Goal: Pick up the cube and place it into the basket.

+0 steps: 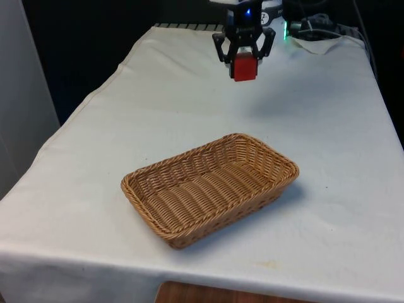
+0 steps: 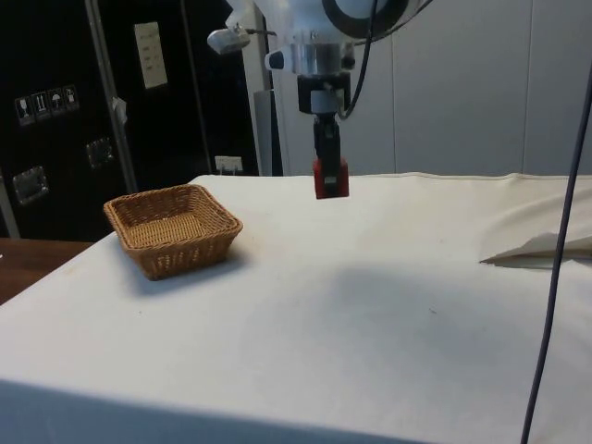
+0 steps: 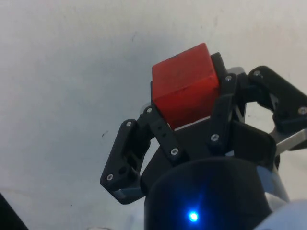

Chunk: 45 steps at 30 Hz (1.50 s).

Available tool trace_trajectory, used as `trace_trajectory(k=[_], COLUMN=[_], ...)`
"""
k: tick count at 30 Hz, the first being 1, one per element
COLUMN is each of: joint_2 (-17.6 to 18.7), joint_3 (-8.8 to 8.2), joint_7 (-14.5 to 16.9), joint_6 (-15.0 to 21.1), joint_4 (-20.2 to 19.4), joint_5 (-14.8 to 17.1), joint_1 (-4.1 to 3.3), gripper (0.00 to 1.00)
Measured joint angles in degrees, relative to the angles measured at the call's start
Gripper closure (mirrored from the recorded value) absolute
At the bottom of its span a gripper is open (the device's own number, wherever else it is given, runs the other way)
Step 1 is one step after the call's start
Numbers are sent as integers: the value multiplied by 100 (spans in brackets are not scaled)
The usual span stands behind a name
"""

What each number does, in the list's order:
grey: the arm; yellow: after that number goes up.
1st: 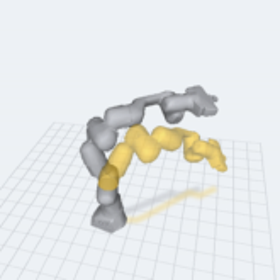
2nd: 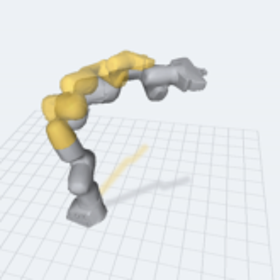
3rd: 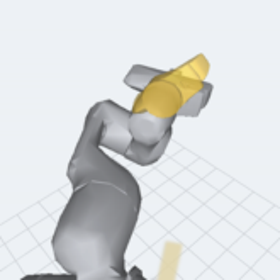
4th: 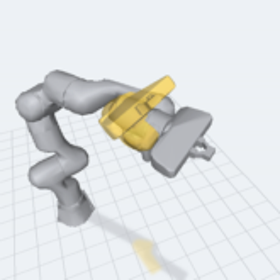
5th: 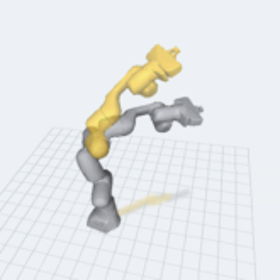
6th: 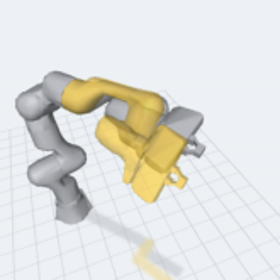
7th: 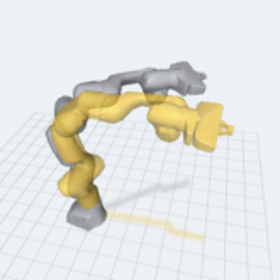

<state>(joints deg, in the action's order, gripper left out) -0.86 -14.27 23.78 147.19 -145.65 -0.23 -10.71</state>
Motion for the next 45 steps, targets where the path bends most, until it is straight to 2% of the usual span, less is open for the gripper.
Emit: trace_trajectory(k=[11,22,45], joint_2=[-407,-642,-928], joint_3=[0,0,17], joint_7=[0,0,0], joint_6=[-659,-1175,-1788], joint_4=[178,424,859], joint_5=[-23,-23,-23], joint_1=[0,0,0], gripper=[100,100,100])
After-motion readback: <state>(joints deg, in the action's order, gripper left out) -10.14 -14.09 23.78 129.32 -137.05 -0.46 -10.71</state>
